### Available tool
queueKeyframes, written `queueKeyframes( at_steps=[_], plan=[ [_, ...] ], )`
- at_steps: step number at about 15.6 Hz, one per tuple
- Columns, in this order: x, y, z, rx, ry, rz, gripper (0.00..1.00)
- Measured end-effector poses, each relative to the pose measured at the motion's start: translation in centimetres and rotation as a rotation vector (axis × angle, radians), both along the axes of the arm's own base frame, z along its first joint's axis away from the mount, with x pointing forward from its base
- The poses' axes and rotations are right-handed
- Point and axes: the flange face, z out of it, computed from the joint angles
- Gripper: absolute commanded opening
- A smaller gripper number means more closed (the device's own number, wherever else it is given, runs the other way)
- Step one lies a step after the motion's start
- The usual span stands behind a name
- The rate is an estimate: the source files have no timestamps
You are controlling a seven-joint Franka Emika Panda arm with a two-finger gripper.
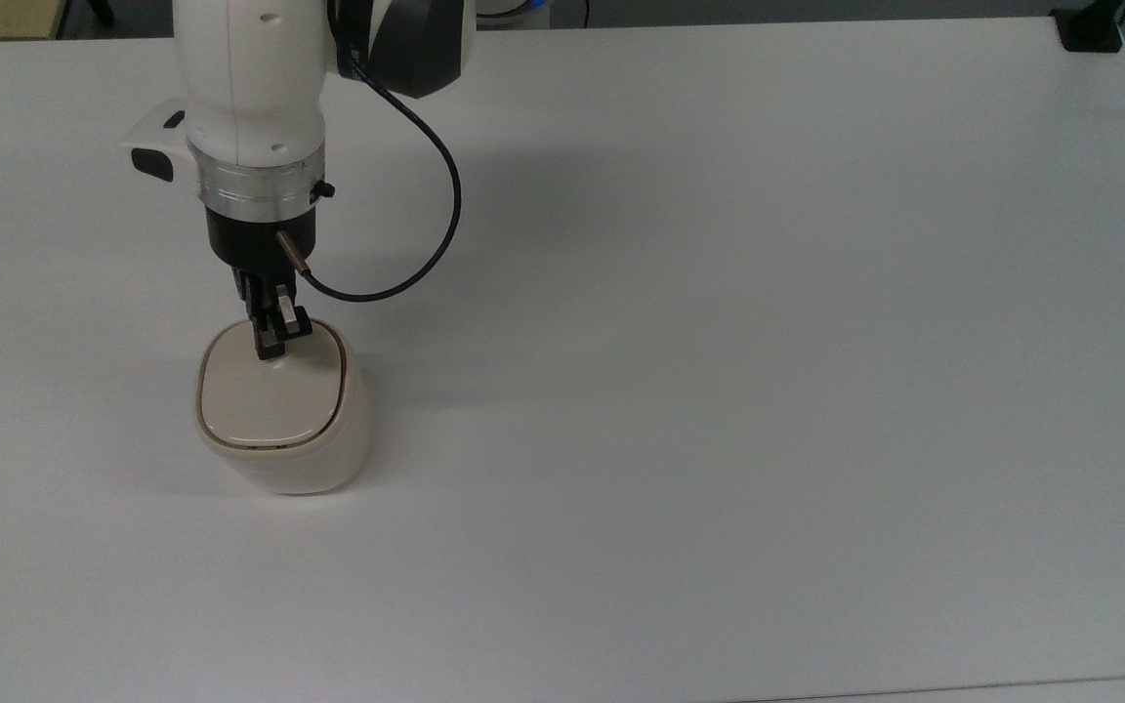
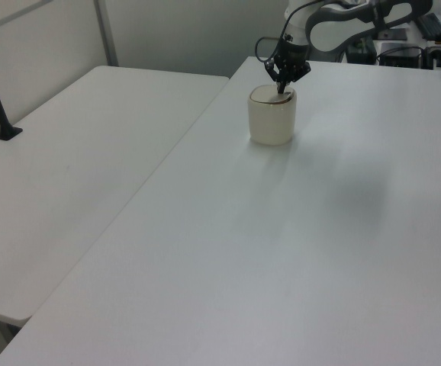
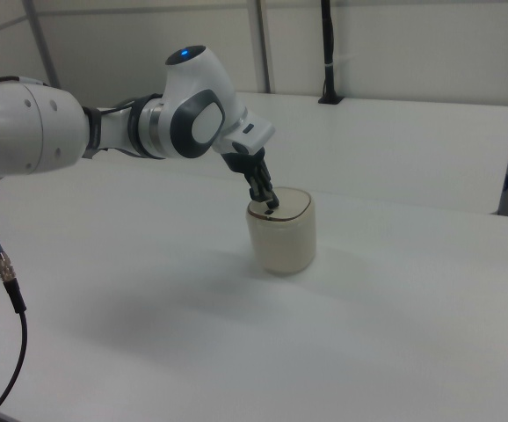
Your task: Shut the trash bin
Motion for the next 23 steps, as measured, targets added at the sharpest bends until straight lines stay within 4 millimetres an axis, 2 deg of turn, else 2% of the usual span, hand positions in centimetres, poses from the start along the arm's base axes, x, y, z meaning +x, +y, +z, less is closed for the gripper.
queueKeyframes(
  at_steps=[11,16,18,20,21,23],
  plan=[
    [-0.2,0.2,-0.8,-0.022,0.02,0.015,0.0],
    [-0.4,0.2,-0.2,-0.026,0.013,0.016,0.0],
    [-0.8,0.2,1.3,-0.026,0.009,0.011,0.0],
    [-1.9,0.2,4.0,-0.024,0.019,0.003,0.0],
    [-2.6,0.4,5.7,-0.023,0.03,0.004,0.02],
    [-4.4,1.3,8.9,-0.014,0.054,0.034,0.12]
  ],
)
